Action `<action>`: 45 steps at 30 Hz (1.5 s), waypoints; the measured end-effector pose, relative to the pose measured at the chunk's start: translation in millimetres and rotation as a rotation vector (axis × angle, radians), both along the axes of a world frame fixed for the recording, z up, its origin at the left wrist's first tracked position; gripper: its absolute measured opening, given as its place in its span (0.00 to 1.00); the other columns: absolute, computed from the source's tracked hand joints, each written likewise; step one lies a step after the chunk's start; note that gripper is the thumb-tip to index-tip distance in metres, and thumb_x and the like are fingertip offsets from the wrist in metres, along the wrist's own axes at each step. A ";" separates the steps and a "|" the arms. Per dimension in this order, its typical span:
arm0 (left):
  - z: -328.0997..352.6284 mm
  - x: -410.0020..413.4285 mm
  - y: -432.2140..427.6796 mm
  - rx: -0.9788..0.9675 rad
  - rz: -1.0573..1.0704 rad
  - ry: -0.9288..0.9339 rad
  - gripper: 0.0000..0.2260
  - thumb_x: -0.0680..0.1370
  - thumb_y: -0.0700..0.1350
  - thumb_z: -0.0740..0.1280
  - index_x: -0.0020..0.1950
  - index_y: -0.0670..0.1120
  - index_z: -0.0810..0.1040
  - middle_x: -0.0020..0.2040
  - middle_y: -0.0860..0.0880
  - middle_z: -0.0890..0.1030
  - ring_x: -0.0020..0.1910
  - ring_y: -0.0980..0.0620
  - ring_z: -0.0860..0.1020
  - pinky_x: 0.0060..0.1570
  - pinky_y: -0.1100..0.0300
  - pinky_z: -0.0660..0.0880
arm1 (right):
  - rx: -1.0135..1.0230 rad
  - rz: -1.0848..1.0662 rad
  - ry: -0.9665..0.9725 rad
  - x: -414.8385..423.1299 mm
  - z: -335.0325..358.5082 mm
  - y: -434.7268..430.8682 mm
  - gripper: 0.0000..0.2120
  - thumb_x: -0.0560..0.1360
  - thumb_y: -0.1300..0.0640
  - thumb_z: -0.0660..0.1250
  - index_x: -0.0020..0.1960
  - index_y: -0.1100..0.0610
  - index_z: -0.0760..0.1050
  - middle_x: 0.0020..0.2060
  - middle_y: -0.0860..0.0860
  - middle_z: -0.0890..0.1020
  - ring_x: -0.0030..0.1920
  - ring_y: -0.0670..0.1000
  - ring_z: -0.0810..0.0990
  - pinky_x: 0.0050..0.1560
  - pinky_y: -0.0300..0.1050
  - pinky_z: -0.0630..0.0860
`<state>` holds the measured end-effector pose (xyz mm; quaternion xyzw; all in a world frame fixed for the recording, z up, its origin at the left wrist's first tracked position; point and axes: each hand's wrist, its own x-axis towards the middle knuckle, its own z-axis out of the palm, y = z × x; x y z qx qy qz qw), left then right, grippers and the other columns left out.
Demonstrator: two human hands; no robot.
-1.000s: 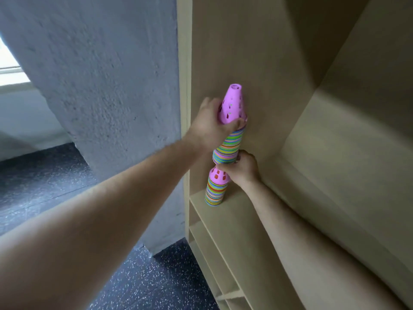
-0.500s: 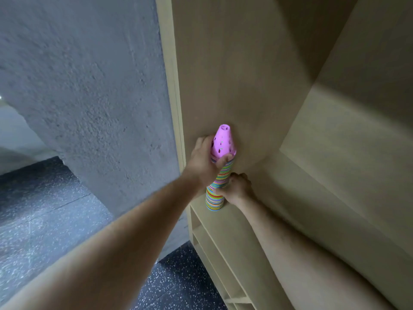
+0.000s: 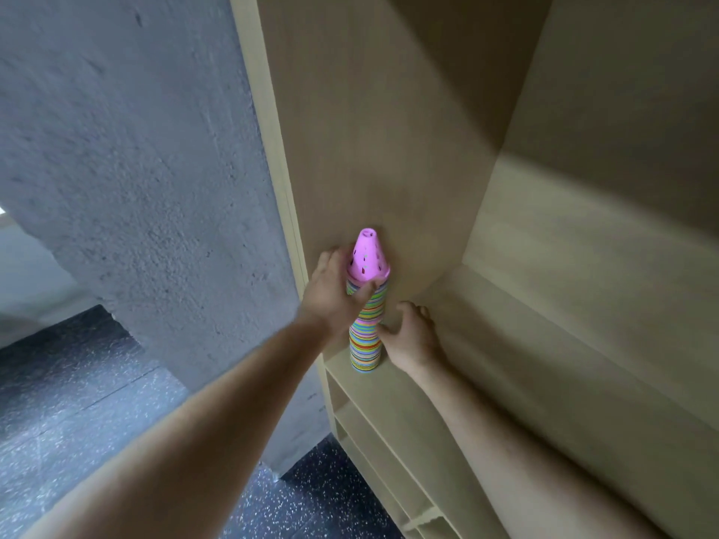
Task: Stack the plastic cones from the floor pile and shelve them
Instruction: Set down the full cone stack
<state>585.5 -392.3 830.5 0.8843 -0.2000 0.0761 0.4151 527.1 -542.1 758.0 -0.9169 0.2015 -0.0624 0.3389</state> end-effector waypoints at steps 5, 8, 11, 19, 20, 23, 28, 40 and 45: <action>-1.9 -54.4 9.9 0.112 0.012 -0.204 0.15 0.76 0.54 0.64 0.56 0.45 0.76 0.52 0.43 0.77 0.52 0.38 0.78 0.51 0.44 0.76 | -0.036 0.024 -0.264 -63.1 22.2 5.8 0.09 0.76 0.49 0.66 0.53 0.53 0.77 0.48 0.53 0.80 0.51 0.57 0.80 0.50 0.53 0.77; -16.8 -96.2 -2.0 0.173 -0.196 -0.224 0.14 0.76 0.53 0.62 0.52 0.44 0.79 0.48 0.45 0.79 0.48 0.39 0.80 0.45 0.45 0.77 | -0.117 0.031 -0.385 -115.5 26.9 4.4 0.09 0.76 0.50 0.64 0.50 0.54 0.77 0.44 0.53 0.81 0.45 0.58 0.81 0.43 0.53 0.79; -27.9 -137.9 -25.1 0.177 -0.401 -0.175 0.15 0.77 0.52 0.62 0.54 0.44 0.80 0.49 0.47 0.81 0.48 0.41 0.81 0.47 0.46 0.78 | -0.155 -0.038 -0.418 -174.2 21.3 -1.8 0.13 0.74 0.49 0.62 0.53 0.56 0.78 0.46 0.52 0.83 0.44 0.56 0.83 0.41 0.51 0.80; -58.9 -254.3 -101.3 0.296 -0.789 -0.029 0.21 0.78 0.55 0.62 0.66 0.45 0.79 0.61 0.45 0.80 0.62 0.42 0.79 0.60 0.52 0.71 | -0.189 -0.403 -0.388 -344.4 -19.8 -31.1 0.10 0.74 0.47 0.65 0.42 0.53 0.75 0.32 0.47 0.77 0.34 0.49 0.76 0.35 0.45 0.71; -62.1 -268.0 -109.6 0.315 -0.827 -0.013 0.23 0.78 0.57 0.61 0.67 0.46 0.78 0.63 0.46 0.80 0.63 0.42 0.78 0.61 0.52 0.70 | -0.220 -0.420 -0.396 -366.1 -24.2 -36.3 0.10 0.74 0.48 0.65 0.38 0.54 0.72 0.31 0.48 0.75 0.32 0.50 0.74 0.34 0.46 0.69; -70.4 -307.8 -133.1 0.313 -0.931 0.033 0.23 0.78 0.59 0.64 0.69 0.49 0.76 0.66 0.48 0.78 0.63 0.43 0.78 0.61 0.55 0.69 | -0.377 -0.443 -0.410 -430.1 -40.6 -50.9 0.17 0.74 0.50 0.67 0.31 0.52 0.64 0.26 0.48 0.69 0.28 0.52 0.70 0.29 0.46 0.64; -82.0 -365.6 -163.9 0.303 -1.049 0.103 0.29 0.77 0.55 0.74 0.75 0.48 0.71 0.72 0.49 0.72 0.67 0.45 0.76 0.64 0.58 0.65 | -0.288 -0.721 -0.167 -505.5 -84.8 -65.4 0.24 0.71 0.37 0.65 0.30 0.51 0.57 0.24 0.48 0.66 0.26 0.53 0.68 0.30 0.43 0.60; -95.9 -423.2 -223.5 0.304 -1.078 0.239 0.29 0.78 0.51 0.73 0.78 0.53 0.68 0.74 0.53 0.72 0.69 0.45 0.73 0.66 0.54 0.68 | 0.192 -0.877 0.387 -504.7 -165.3 -116.5 0.37 0.59 0.33 0.76 0.62 0.49 0.72 0.57 0.52 0.76 0.61 0.58 0.76 0.58 0.54 0.77; -115.0 -410.4 -223.1 0.287 -1.047 0.299 0.24 0.79 0.48 0.72 0.74 0.49 0.71 0.69 0.50 0.75 0.64 0.43 0.76 0.61 0.52 0.72 | 0.244 -0.912 0.447 -497.2 -205.0 -143.0 0.39 0.47 0.27 0.72 0.51 0.49 0.79 0.47 0.48 0.80 0.52 0.55 0.82 0.50 0.50 0.82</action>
